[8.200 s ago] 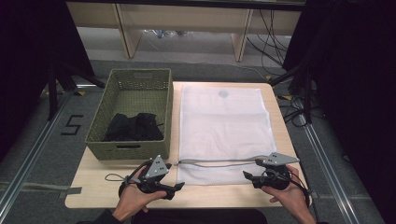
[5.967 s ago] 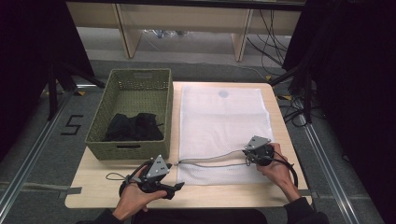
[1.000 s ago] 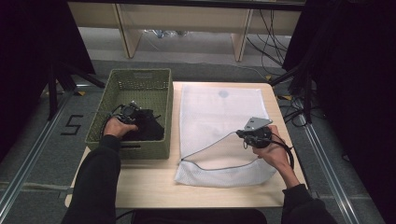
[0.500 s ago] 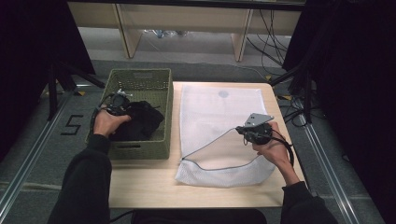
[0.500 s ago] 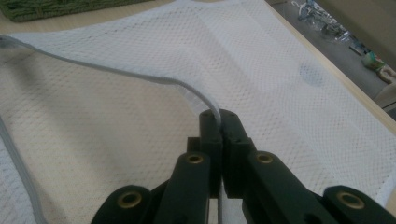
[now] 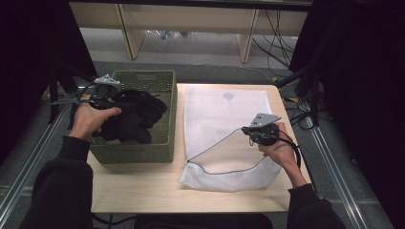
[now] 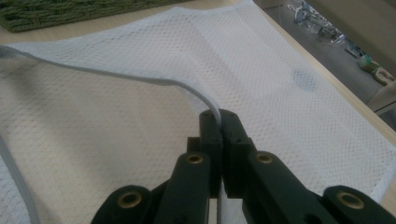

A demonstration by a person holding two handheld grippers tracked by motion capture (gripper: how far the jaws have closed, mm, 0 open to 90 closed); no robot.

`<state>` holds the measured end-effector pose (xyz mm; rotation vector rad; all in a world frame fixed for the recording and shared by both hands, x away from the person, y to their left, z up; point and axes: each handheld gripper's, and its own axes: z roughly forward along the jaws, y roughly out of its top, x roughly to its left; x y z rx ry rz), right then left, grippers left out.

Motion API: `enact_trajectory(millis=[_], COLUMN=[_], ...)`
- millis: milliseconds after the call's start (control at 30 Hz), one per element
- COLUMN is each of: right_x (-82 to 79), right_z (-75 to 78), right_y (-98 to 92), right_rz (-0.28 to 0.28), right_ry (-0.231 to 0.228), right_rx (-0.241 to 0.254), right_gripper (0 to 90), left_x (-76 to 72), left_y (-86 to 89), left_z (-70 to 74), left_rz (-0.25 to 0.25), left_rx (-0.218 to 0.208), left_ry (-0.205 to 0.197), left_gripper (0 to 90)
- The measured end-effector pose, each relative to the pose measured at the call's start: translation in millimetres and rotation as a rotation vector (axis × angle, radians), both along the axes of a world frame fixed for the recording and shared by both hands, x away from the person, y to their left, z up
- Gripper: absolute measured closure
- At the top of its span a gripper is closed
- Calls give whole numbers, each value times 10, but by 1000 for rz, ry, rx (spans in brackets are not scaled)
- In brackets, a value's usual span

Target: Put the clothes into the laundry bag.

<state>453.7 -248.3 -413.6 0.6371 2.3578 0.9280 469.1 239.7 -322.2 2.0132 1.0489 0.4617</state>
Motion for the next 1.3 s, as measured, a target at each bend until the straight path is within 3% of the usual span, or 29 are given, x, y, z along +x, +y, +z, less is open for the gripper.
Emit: enact_trajectory(millis=[200, 233, 267, 300, 467, 633, 800, 1033, 1300], right_x=[23, 49, 48, 39, 77, 93, 78, 82, 83], right_z=[75, 107, 126, 144, 199, 195, 195, 188, 188], right_y=[15, 16, 20, 31, 50, 29, 21, 27, 27], right_rz=[-8, 11, 8, -16, -1, 5, -17, -5, -1], right_ry=[-11, -37, -30, -26, -44, -54, -39, -41, -42], right_rx=[15, 12, 18, 33, 36, 32, 45, 37, 38], right_gripper=[900, 900, 900, 900, 900, 900, 900, 900, 900], left_x=[-326, -367, -425, -481, -750, -899, -968, -1067, -1106], left_y=[-134, -157, -208, -264, -565, -745, -857, -990, -1159], left_z=[301, 343, 389, 435, 685, 889, 966, 1010, 1047], left_rz=[-95, -121, -146, -167, -284, -353, -408, -482, -545], left_rx=[-85, -67, -68, -81, -116, -148, -190, -269, -320], left_ry=[-40, -47, -49, -62, -100, -128, -118, -103, -76], left_gripper=[708, 709, 710, 710, 711, 711, 712, 712, 711])
